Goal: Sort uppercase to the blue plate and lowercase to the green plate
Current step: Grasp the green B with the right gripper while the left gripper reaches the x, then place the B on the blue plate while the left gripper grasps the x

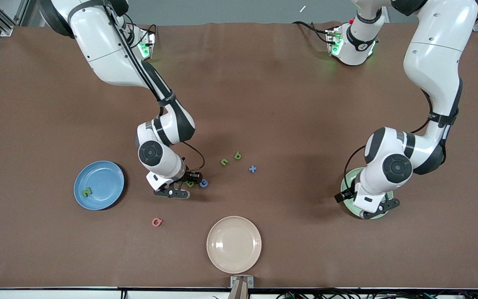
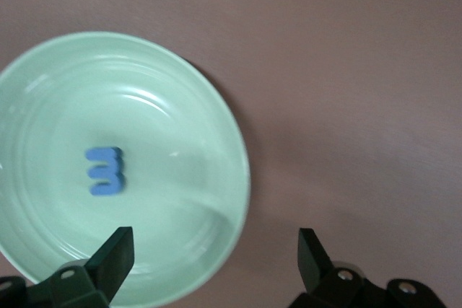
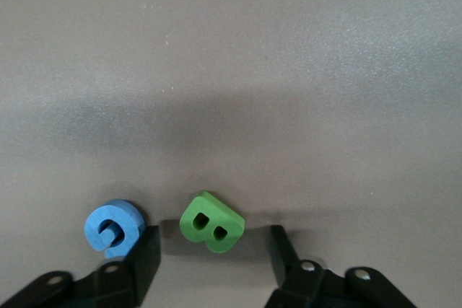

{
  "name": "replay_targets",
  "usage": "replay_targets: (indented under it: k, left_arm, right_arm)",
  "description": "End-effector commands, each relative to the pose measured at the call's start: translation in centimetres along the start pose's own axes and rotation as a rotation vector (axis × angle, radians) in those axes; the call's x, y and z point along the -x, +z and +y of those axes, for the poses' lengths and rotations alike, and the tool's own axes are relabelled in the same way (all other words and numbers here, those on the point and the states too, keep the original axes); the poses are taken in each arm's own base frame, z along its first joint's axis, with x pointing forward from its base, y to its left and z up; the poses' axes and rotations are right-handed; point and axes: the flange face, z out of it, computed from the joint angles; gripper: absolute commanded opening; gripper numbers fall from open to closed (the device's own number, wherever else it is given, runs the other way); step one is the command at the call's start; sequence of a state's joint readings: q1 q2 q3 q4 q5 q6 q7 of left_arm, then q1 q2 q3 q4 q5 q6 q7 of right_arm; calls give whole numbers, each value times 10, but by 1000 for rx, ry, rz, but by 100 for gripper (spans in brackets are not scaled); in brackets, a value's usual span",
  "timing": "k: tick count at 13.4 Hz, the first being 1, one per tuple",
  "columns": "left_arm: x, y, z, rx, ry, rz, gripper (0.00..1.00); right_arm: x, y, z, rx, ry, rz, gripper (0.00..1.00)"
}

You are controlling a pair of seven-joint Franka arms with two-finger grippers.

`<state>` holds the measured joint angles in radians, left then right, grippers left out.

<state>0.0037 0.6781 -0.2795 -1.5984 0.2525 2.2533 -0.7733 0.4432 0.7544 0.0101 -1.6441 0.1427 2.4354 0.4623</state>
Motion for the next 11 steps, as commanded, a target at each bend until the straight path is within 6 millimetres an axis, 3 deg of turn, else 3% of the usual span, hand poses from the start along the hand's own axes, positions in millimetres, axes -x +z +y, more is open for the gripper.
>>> replay_targets:
  k: [1, 6, 11]
  left_arm:
    - [25, -11, 29, 19, -47, -13, 100]
    - [80, -24, 114, 59, -171, 1, 96]
    - [150, 7, 189, 67, -328, -34, 90]
  right_arm:
    - [4, 2, -2, -2, 8, 4, 52]
    - [1, 4, -1, -2, 1, 27, 52]
    - [-2, 3, -1, -9, 2, 41, 52]
